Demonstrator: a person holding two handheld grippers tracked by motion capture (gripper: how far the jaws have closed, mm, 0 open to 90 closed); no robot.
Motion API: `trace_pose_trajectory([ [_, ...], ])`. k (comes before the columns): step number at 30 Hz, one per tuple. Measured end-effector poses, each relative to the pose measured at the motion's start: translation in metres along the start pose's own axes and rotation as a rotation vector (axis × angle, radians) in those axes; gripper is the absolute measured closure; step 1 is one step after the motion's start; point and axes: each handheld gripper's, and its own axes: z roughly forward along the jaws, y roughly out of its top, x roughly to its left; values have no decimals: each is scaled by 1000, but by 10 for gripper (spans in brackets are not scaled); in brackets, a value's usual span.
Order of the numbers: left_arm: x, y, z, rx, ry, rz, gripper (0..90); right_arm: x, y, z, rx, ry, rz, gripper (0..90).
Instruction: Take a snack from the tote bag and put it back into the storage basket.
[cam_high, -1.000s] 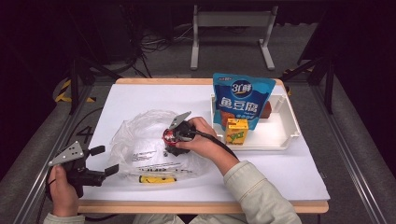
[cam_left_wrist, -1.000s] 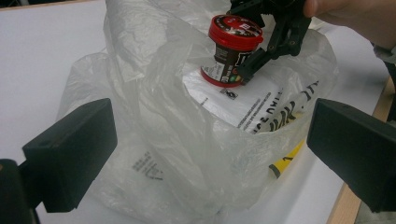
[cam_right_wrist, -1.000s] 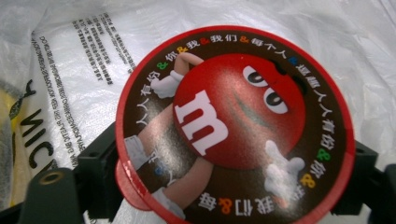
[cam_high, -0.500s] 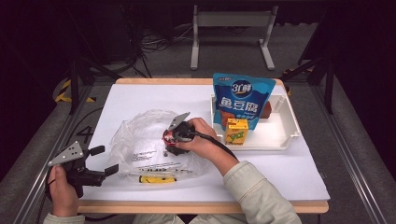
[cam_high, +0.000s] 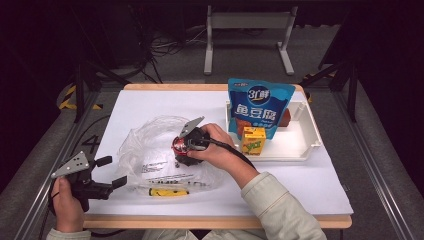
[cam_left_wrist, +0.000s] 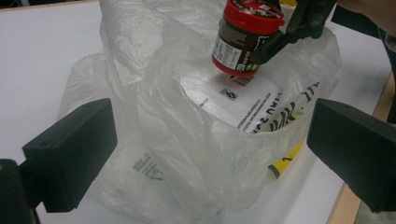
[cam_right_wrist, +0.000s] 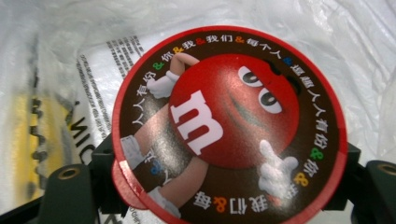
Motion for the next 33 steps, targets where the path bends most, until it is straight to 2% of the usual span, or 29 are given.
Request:
trace_pose_trajectory([
  [15,0,0,0,-2,0,1,22,11,17,-26,-26,3,-28,253],
  [23,0,0,0,-1,1,1,22,12,21,-38,-42,6,-35,253],
  [33,0,0,0,1,1,1,22,12,25,-62,-50,2,-40,253],
])
